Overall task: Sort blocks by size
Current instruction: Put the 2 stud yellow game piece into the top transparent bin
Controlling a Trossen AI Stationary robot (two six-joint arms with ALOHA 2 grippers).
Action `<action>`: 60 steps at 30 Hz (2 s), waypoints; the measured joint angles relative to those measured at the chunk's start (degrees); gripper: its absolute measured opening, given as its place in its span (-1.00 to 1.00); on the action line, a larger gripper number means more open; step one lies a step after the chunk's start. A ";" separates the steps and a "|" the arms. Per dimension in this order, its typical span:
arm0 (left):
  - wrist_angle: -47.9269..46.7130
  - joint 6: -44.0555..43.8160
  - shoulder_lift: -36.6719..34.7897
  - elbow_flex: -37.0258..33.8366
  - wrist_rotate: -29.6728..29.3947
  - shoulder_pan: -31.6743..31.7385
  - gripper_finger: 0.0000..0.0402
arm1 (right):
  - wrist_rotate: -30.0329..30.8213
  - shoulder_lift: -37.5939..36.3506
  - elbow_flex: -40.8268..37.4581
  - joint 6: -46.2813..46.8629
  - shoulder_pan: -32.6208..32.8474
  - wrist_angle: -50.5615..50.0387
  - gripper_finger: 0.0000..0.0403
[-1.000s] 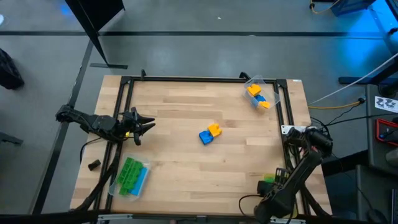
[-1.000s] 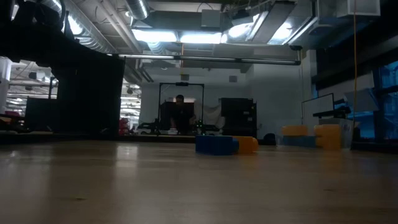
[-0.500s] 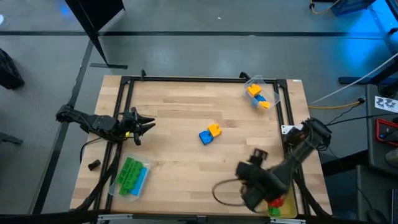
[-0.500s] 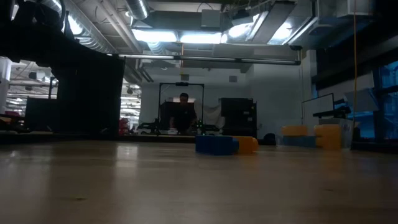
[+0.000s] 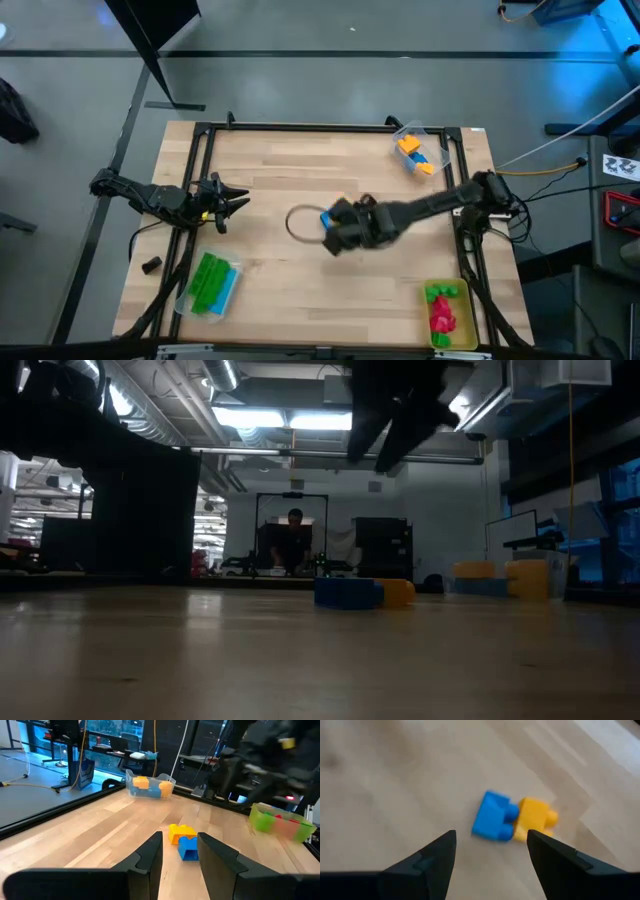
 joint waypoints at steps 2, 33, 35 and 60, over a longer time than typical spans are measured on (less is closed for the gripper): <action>0.00 -0.02 0.00 -0.01 0.01 0.00 -0.47 | -0.02 0.00 -2.03 -0.01 -2.90 2.50 0.22; 0.00 0.01 -0.02 0.01 -0.01 0.00 -0.47 | -0.57 2.97 -16.62 2.14 -10.21 17.62 0.22; 0.02 0.00 0.02 -0.01 0.01 0.00 -0.47 | -0.51 3.64 -16.62 2.55 -9.92 17.57 0.22; -0.04 -0.01 0.37 -0.01 0.04 0.00 -0.47 | 1.74 9.19 -16.60 5.27 -8.92 12.99 0.22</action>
